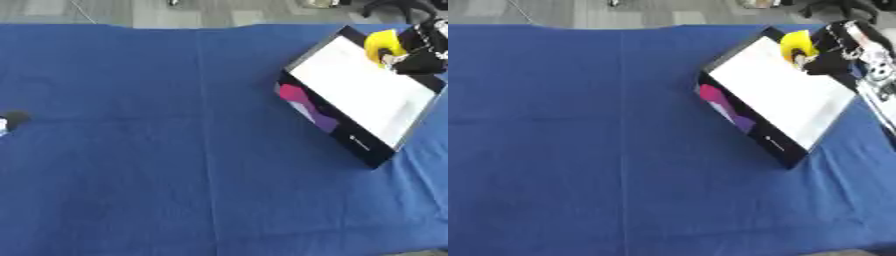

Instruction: Pick up the objects with one hand, pass them to the other hand, and then place them into the box on the other side of the table.

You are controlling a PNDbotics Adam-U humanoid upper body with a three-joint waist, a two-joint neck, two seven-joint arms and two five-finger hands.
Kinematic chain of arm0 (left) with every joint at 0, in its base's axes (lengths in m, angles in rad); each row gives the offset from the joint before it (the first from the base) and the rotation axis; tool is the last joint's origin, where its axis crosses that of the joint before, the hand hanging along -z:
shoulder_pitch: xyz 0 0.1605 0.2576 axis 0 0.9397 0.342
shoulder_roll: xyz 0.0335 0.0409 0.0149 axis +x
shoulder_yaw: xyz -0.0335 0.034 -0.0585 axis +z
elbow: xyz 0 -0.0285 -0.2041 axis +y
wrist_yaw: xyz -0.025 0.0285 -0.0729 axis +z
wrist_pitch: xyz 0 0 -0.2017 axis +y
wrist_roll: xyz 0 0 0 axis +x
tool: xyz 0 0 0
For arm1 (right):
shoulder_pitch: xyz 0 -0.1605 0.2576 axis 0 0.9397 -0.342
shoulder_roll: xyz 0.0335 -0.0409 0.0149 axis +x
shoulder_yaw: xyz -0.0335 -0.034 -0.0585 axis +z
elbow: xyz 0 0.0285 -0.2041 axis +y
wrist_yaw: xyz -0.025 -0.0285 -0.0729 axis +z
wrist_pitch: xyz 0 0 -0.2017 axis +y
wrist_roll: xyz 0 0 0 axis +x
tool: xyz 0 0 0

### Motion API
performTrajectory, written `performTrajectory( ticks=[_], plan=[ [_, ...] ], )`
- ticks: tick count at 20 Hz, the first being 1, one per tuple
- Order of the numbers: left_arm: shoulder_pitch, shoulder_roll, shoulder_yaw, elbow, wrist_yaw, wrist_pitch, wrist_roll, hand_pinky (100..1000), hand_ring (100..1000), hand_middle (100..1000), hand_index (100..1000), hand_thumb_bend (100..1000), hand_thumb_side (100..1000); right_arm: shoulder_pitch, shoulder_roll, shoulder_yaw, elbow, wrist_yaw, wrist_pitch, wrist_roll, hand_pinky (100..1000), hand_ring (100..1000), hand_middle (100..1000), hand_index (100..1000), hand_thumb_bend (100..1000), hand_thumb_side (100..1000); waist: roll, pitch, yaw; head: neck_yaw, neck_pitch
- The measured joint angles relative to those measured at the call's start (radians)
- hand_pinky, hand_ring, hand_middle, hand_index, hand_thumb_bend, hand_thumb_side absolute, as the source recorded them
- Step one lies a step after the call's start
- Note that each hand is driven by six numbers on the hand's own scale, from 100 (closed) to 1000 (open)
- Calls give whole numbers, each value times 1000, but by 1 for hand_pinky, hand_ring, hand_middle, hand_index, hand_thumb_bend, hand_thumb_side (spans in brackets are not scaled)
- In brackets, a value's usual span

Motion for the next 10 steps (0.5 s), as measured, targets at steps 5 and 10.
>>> performTrajectory(
  ticks=[5,10],
  plan=[
    [5,6,24,-6,4,6,22,677,655,617,755,775,415,-5,7,6,84,43,-16,27,822,764,572,690,387,134,0,0,7,-2,0],
    [17,9,45,-7,8,11,40,677,656,617,755,782,417,-18,27,9,157,87,-36,58,843,827,740,823,575,237,0,1,13,-3,0]
  ],
)
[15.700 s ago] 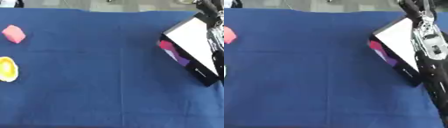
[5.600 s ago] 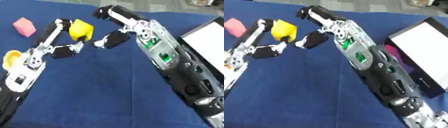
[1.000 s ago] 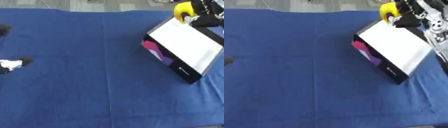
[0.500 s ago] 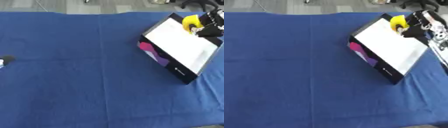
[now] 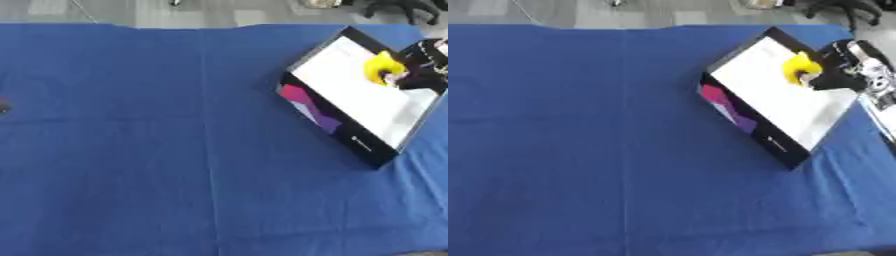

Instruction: Pick up the objects with one hand, pass them to the other hand, and then place them into the box on the other side of the table.

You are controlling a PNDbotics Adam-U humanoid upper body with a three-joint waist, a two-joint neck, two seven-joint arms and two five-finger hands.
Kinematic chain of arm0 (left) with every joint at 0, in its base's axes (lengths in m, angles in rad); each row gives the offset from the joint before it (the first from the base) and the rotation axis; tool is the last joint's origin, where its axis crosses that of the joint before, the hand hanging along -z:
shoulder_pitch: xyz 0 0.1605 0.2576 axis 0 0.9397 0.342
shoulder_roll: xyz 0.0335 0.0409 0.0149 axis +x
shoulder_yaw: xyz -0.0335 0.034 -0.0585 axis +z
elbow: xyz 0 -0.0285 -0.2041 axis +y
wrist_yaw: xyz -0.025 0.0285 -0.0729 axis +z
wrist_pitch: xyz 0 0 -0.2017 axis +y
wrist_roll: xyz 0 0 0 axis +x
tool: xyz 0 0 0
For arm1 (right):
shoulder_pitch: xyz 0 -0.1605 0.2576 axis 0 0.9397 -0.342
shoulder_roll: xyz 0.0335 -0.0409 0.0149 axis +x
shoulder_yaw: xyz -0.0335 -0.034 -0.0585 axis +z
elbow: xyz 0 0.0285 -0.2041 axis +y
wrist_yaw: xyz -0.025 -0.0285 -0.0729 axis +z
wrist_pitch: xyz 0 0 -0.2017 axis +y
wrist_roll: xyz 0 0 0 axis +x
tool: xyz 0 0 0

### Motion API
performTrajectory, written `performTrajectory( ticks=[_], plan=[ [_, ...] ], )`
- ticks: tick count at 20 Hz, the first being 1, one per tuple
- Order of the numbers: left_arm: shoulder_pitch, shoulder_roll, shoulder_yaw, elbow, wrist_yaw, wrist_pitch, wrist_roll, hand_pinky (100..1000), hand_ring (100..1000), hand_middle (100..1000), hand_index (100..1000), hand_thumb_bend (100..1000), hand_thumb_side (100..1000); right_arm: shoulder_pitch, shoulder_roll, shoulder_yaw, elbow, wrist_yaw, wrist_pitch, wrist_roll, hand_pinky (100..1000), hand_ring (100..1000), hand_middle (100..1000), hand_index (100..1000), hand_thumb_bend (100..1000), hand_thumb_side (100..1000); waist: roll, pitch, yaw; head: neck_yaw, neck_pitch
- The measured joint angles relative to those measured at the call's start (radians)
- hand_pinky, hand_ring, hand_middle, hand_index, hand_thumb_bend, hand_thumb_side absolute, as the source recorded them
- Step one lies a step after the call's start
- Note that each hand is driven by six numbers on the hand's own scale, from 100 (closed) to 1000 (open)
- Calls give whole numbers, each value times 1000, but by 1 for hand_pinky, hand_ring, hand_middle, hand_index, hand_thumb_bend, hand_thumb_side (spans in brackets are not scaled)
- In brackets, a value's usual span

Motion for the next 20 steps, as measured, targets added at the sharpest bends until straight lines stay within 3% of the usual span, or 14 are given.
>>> performTrajectory(
  ticks=[3,8,11,12,13,14,15,16,17,20],
  plan=[
    [8,4,13,0,0,4,13,677,656,618,755,785,416,0,3,-1,22,28,-9,10,856,867,806,879,656,293,0,0,3,2,0],
    [22,18,38,0,0,13,35,677,658,619,757,791,415,1,9,-17,26,53,-18,13,866,902,858,909,673,309,0,0,4,28,0],
    [30,28,54,4,0,24,46,677,660,622,763,799,418,2,9,-28,22,54,-17,4,864,906,858,919,661,321,0,0,5,73,2],
    [32,33,61,9,0,30,50,678,662,623,767,803,422,2,9,-34,17,52,-15,-5,862,906,860,924,627,468,0,0,5,97,2],
    [35,39,68,15,1,38,51,683,669,627,776,809,427,3,9,-41,10,48,-11,-18,859,905,853,927,610,378,0,0,6,122,2],
    [37,47,75,23,4,50,48,685,672,627,776,754,443,4,9,-49,0,38,-7,-36,858,904,850,930,570,410,1,0,6,144,2],
    [37,56,82,33,8,65,39,685,671,625,775,818,430,4,9,-57,-13,24,-2,-62,859,906,851,933,526,435,2,0,8,164,3],
    [37,66,89,43,13,84,25,685,671,624,776,819,432,3,10,-66,-29,4,2,-93,859,907,850,933,492,455,5,0,10,181,6],
    [37,79,96,54,21,104,7,688,674,626,778,824,439,1,10,-72,-48,-20,5,-127,862,912,850,932,397,524,6,0,11,196,10],
    [27,119,109,88,49,165,-57,697,686,637,788,823,456,-9,15,-80,-102,-93,6,-211,864,917,850,940,388,529,8,0,13,234,11]
  ],
)
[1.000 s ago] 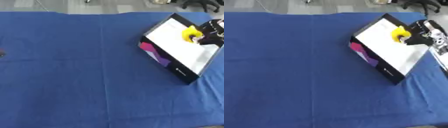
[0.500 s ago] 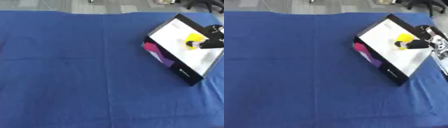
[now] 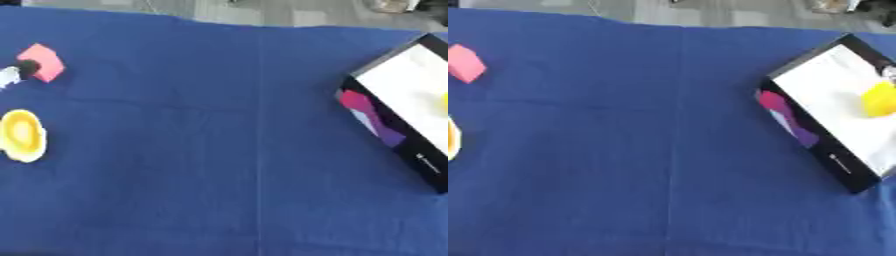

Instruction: Pick up the objects with one hand, pass them to the other hand, and then place them into the box on the other side of the table.

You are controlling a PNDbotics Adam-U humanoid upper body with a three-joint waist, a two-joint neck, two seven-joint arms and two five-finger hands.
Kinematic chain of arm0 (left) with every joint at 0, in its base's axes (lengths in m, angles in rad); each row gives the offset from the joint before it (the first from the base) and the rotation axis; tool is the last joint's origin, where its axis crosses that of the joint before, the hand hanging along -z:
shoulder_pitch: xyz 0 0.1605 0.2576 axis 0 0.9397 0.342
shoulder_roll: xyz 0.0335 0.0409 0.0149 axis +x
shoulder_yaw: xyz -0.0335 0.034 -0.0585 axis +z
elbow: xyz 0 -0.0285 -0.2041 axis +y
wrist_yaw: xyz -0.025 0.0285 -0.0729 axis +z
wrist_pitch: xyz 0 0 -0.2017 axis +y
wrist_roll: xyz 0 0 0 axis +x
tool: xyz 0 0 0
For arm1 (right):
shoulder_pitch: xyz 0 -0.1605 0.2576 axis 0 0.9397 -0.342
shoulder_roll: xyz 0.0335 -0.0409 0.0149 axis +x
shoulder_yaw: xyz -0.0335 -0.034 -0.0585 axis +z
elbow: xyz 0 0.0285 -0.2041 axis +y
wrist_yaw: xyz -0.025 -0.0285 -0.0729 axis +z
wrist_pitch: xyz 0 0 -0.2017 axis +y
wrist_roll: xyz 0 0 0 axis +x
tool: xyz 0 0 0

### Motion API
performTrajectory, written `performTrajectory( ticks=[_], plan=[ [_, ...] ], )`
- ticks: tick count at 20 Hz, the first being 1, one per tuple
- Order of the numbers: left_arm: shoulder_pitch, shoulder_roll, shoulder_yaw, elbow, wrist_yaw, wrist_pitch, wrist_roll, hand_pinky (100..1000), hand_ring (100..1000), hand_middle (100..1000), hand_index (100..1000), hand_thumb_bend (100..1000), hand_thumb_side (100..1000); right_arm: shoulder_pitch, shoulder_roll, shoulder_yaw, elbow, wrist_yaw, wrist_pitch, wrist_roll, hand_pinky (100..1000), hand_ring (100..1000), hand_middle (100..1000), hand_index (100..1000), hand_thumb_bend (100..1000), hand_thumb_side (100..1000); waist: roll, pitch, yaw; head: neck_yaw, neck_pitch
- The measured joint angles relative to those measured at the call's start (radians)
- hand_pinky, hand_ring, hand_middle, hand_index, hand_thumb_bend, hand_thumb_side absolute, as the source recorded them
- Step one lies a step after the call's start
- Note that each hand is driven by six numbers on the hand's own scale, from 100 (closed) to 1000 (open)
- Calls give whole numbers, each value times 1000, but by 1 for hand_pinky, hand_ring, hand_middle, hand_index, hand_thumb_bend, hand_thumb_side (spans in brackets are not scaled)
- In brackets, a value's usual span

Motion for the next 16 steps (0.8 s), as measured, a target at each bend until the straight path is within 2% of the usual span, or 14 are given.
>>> performTrajectory(
  ticks=[2,3,5,11,16],
  plan=[
    [-8,27,2,25,23,41,-61,704,693,644,790,795,473,-12,2,0,-33,-43,-3,-29,863,918,847,942,410,504,3,0,6,17,1],
    [-11,40,2,38,36,60,-98,709,699,649,792,771,483,-19,2,2,-47,-63,-5,-38,861,914,836,932,501,416,4,0,6,24,1],
    [-20,61,2,60,59,92,-172,718,711,657,795,757,496,-31,4,4,-71,-96,-13,-51,861,912,831,929,538,383,7,0,7,34,1],
    [-32,114,-7,110,114,162,-383,764,757,689,809,752,514,-58,22,18,-109,-133,-26,-72,859,906,825,922,548,370,10,0,10,36,8],
    [-32,146,-42,135,111,212,-540,783,775,704,819,797,502,-71,29,25,-115,-136,-21,-79,858,904,821,918,550,372,11,0,8,30,8]
  ],
)
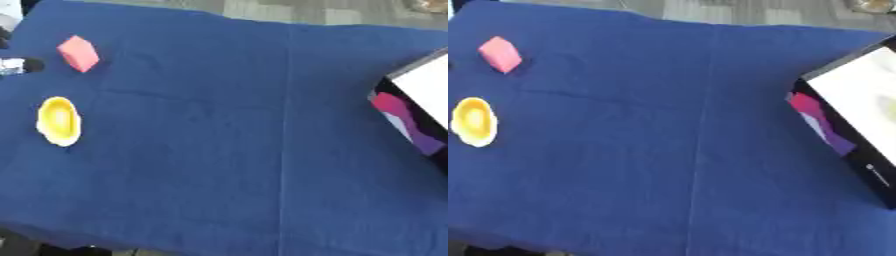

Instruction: Pick up the objects with one hand, pass them to the other hand, and then place them into the box on the other side of the table.

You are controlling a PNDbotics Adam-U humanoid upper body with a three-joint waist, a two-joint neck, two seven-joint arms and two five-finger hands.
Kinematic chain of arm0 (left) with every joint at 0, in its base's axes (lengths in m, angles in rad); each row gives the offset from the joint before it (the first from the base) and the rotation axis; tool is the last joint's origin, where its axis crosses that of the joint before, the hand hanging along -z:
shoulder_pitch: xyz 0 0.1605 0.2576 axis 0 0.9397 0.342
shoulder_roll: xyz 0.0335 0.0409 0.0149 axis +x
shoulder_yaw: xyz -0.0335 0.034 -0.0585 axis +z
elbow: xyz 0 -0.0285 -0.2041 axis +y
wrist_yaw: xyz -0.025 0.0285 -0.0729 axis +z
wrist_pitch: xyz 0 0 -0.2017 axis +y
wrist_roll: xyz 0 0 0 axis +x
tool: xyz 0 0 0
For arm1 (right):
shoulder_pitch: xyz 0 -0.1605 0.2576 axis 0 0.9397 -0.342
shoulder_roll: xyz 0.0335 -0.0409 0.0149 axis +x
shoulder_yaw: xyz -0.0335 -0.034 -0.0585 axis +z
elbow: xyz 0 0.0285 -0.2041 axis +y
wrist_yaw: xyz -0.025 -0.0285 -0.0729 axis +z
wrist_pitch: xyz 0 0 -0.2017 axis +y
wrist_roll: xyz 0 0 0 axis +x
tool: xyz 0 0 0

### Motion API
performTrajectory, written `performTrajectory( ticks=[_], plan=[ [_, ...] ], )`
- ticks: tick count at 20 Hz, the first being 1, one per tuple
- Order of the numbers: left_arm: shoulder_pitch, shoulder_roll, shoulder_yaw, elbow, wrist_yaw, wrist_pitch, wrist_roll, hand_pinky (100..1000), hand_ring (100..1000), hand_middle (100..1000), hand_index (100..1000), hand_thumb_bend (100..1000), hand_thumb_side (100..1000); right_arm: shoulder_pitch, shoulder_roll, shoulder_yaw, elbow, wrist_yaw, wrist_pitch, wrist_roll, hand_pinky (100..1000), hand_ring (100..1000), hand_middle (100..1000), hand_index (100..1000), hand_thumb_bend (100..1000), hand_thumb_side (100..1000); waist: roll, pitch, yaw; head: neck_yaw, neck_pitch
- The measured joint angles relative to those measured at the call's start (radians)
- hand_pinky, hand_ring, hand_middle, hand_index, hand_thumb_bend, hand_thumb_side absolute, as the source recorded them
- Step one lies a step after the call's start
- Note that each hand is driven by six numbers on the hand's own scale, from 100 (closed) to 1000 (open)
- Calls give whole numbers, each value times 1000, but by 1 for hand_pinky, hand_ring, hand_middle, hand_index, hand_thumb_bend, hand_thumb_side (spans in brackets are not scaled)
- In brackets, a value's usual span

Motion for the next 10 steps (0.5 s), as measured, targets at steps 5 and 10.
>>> performTrajectory(
  ticks=[5,10],
  plan=[
    [-4,9,-32,26,-17,29,-107,794,788,709,818,834,479,0,8,3,-1,0,4,-3,858,902,819,915,552,374,3,0,-4,-8,0],
    [-12,12,-78,46,-52,59,-180,803,800,713,817,859,483,0,9,6,-1,0,4,-3,857,899,815,913,553,374,6,0,-11,-8,0]
  ],
)
